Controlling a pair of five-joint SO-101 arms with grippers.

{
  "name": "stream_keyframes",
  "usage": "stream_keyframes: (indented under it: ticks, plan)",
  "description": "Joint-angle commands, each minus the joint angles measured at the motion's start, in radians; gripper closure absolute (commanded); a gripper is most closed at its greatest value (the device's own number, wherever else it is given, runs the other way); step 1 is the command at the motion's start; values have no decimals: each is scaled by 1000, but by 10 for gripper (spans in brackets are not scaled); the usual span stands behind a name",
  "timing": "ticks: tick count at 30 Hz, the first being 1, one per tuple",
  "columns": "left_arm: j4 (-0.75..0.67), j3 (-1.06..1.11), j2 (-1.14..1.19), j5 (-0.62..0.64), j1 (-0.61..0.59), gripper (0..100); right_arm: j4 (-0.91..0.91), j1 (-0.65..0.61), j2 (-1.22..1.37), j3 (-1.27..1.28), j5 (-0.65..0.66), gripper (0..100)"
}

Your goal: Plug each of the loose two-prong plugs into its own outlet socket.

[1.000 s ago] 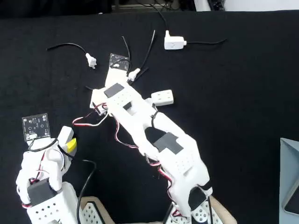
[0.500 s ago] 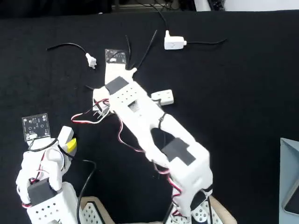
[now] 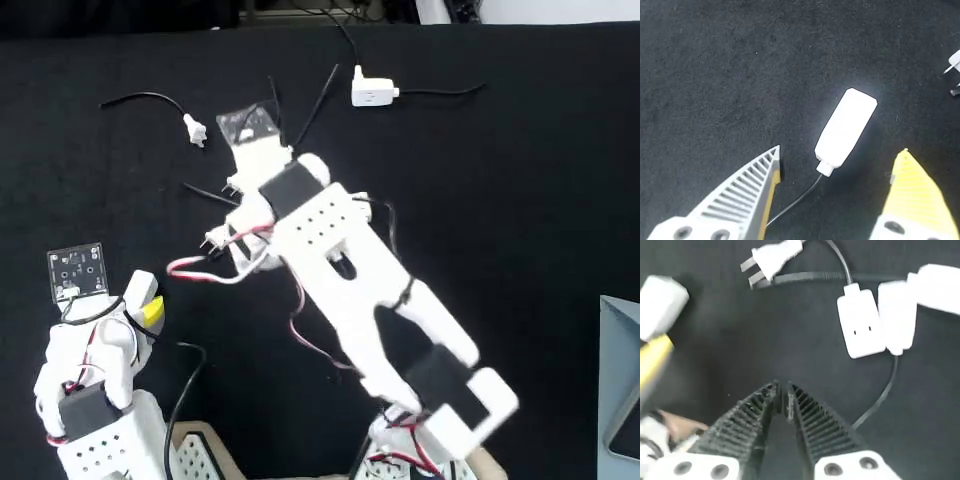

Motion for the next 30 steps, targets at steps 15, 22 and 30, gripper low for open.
stream_keyframes:
  ticks: [15,22,30]
  plan:
    - [5,-7,-9,5,-2,654,-683,44,-35,420,-92,789]
    - [5,-7,-9,5,-2,654,-677,32,257,117,-221,773]
    - [5,-7,-9,5,-2,654,-674,-23,492,-160,-311,773]
